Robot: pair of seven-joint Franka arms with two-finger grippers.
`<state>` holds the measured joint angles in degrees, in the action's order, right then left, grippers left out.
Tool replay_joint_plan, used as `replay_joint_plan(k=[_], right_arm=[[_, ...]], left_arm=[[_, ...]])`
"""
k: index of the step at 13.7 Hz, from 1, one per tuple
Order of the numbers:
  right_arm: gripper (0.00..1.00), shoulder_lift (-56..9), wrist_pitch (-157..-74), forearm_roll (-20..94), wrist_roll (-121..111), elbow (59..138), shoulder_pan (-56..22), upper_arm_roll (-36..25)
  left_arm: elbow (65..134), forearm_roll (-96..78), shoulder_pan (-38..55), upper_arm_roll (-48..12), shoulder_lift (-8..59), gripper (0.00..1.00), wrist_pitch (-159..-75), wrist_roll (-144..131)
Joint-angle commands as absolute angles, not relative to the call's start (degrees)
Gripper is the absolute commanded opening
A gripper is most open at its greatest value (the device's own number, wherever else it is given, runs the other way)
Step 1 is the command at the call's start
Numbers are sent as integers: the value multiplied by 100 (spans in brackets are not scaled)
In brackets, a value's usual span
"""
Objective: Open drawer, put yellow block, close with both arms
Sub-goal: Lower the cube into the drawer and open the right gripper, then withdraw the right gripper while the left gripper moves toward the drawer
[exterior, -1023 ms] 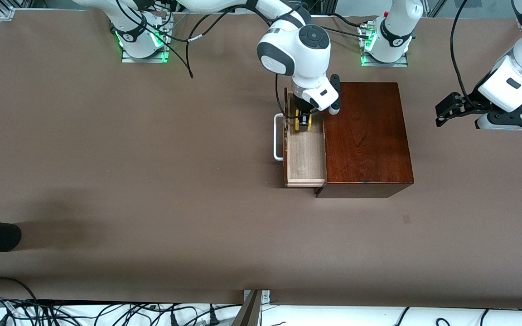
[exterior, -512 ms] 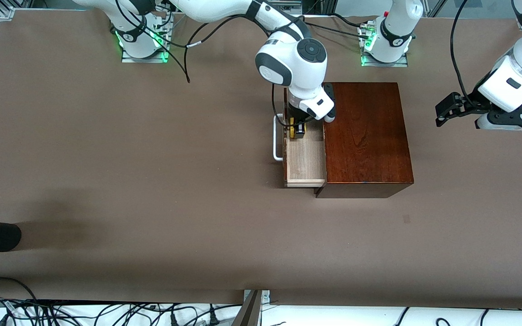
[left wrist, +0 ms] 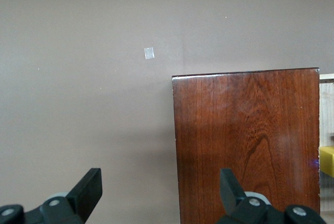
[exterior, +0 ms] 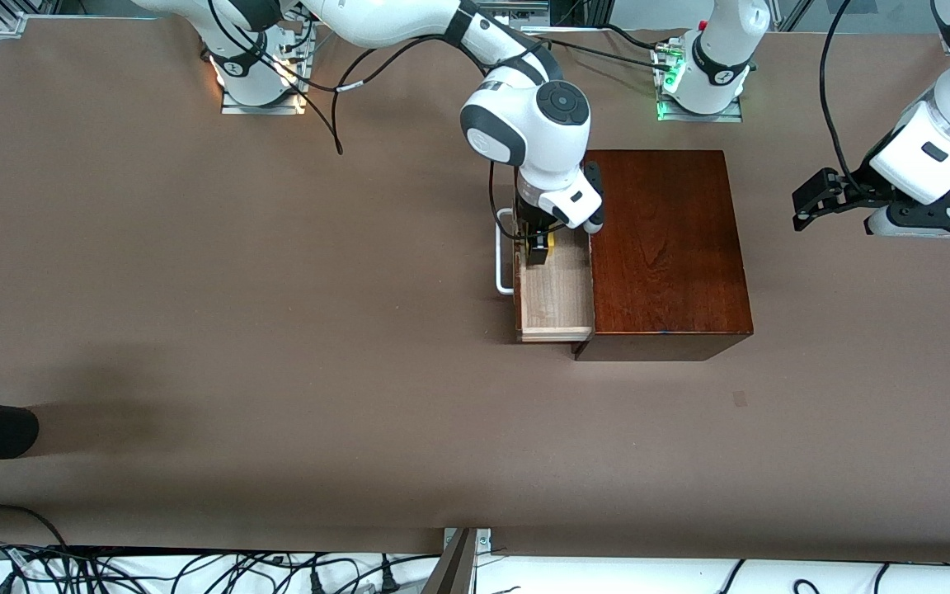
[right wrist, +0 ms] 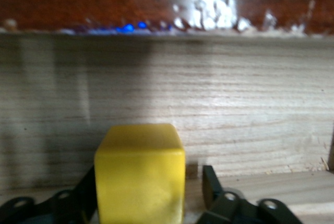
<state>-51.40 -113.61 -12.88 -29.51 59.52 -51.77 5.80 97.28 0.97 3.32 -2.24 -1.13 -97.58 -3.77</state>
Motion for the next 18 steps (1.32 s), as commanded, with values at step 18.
replay_joint_plan(k=[18], right_arm=[[100,-1779,-9720,16,-2347,6904,-1927,404]], left_arm=[[9151,-2389,1088,-1053,1053,100,-8710,1608]])
